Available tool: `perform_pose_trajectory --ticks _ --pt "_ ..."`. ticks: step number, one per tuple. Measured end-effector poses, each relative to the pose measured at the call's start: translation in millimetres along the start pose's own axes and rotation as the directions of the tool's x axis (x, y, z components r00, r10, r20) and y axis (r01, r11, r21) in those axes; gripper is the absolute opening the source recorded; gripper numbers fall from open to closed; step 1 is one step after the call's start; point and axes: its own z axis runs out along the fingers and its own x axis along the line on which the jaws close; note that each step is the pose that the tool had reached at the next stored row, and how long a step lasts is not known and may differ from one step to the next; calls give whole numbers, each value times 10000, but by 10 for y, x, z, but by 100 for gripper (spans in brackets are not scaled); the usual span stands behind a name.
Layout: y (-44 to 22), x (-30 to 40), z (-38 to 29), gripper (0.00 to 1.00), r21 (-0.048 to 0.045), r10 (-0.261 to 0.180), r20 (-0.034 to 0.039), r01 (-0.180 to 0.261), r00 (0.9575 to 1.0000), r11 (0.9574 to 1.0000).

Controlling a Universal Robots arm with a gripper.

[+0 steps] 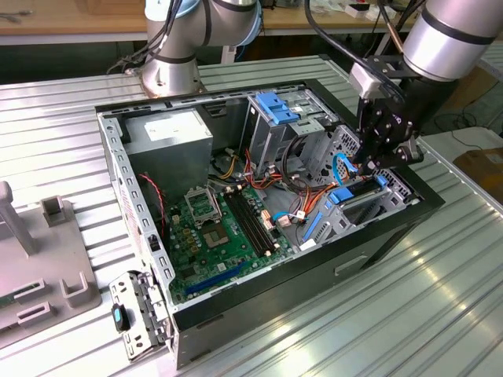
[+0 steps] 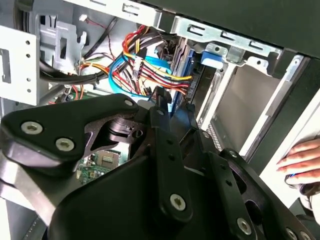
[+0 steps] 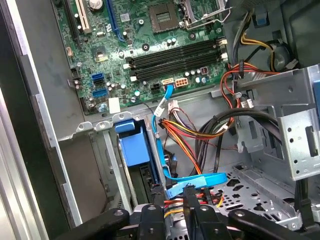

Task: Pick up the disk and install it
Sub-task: 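Insert the first disk wire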

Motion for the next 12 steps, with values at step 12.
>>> perform_pose_trajectory --ticks 12 --pt "19 2 28 30 -70 -2418 131 2419 9702 9703"
